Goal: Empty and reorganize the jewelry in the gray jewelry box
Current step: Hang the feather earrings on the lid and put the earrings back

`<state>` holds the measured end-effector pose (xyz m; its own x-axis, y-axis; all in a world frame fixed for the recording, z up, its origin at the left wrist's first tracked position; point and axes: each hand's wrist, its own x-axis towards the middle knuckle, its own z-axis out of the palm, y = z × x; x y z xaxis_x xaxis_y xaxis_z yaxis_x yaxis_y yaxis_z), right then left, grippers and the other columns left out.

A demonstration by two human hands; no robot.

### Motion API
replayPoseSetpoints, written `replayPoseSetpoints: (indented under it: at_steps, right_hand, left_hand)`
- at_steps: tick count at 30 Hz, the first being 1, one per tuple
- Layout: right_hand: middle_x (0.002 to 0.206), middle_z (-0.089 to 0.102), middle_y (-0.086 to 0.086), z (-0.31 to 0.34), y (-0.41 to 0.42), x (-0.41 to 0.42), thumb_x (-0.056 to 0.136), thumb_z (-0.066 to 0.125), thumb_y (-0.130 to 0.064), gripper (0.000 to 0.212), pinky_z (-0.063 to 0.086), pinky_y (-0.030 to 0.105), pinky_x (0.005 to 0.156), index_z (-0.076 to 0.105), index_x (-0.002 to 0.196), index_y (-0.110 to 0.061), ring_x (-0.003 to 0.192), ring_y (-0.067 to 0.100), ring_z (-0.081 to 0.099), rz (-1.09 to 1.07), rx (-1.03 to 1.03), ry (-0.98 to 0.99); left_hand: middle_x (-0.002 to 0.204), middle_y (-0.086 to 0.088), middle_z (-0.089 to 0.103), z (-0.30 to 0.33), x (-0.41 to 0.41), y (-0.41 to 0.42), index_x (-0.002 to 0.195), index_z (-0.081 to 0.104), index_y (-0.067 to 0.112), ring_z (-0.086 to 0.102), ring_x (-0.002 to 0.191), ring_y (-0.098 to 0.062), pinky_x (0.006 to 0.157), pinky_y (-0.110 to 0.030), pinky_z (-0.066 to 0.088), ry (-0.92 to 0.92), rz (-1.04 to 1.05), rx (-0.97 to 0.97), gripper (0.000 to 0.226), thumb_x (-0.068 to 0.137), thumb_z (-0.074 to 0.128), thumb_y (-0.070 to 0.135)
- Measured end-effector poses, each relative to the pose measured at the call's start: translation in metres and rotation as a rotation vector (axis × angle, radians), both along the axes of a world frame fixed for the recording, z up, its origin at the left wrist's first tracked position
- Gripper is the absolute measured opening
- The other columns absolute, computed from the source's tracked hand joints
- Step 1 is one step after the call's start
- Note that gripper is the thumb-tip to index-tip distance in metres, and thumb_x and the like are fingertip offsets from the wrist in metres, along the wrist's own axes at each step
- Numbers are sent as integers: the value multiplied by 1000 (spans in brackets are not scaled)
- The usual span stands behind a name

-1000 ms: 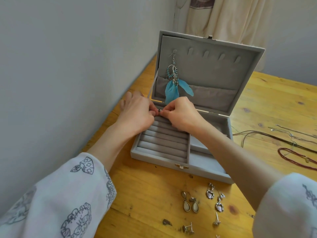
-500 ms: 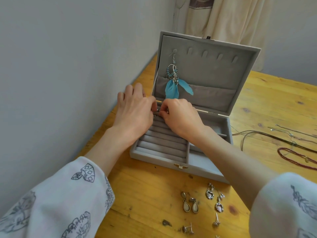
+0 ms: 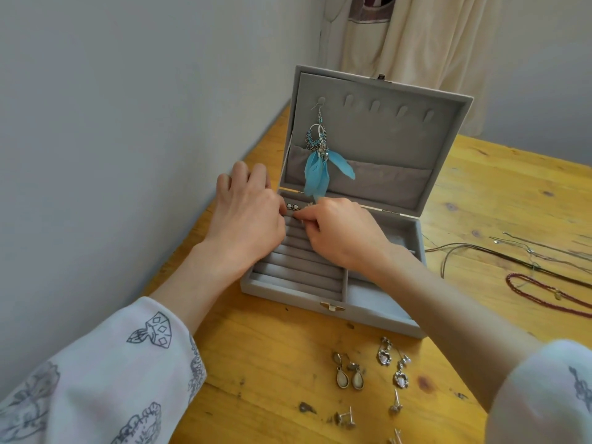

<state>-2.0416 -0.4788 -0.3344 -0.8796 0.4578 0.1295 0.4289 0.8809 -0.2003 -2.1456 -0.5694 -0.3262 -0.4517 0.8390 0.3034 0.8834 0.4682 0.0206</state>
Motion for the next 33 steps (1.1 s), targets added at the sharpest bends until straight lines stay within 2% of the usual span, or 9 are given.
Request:
replayPoseSetpoints:
  at_steps: [5,10,14,18,22,25,27,30,33]
  right_hand:
    - [111,63,5,5,-6,12,94,37,-18,37,50,42,83,57,124,-26,103,28,59,-23,-80,76]
    - [122,61,0,16,-26,47,97,40,-19,34,49,37,93,53,128,-23,108,19,58,-69,-202,160]
    - [107,65,-2,22,-46,83,96,43,-18,30,48,25,82,58,122,-20,91,9,56,-101,-272,204]
    - [100,66,-3,24,-68,119,94,48,-20,25,51,27,79,63,114,-18,87,10,59,-118,-292,199]
    - [102,66,-4,11,-84,144,93,50,-24,22,49,27,81,64,110,-20,91,11,57,-137,-255,116]
    - [109,60,-5,-2,-91,150,94,49,-27,25,40,23,85,62,115,-22,104,12,48,-128,-195,46]
    - [110,59,-4,-8,-95,149,93,50,-30,26,37,25,89,62,115,-24,109,15,45,-150,-184,37]
    - [108,59,-4,-12,-97,147,92,52,-34,25,36,27,91,64,112,-26,109,15,44,-166,-161,38]
    - [104,58,-5,-13,-98,143,92,51,-34,23,35,27,88,64,110,-27,106,14,44,-156,-168,47]
  left_hand:
    - [112,-3,43,2,5,-14,124,55,31,32,111,-24,92,-36,27,-140,-3,-16,37,90,43,25]
    - [107,0,46,0,23,-40,123,56,30,34,107,-18,90,-30,27,-258,-38,135,35,90,47,22]
    - [94,8,42,-6,53,-66,115,61,24,33,95,-8,83,-17,28,-343,-159,279,30,88,52,14]
    - [93,11,47,-12,86,-95,108,62,23,39,90,0,81,-4,32,-464,-269,302,24,88,54,11]
    - [90,14,47,-26,105,-105,111,61,23,43,82,5,79,-5,34,-581,-338,184,23,90,54,16]
    - [94,10,52,-37,111,-102,114,61,24,47,87,-2,84,-15,41,-687,-263,143,25,89,56,23]
    - [91,10,53,-39,111,-99,112,62,24,49,84,-1,77,-12,41,-728,-222,177,25,88,59,24]
    - [85,13,50,-39,113,-96,108,64,26,46,75,2,67,-8,35,-731,-199,194,22,86,61,23]
    - [83,14,49,-41,116,-94,100,67,25,44,76,-1,67,-11,32,-698,-177,204,16,85,62,25]
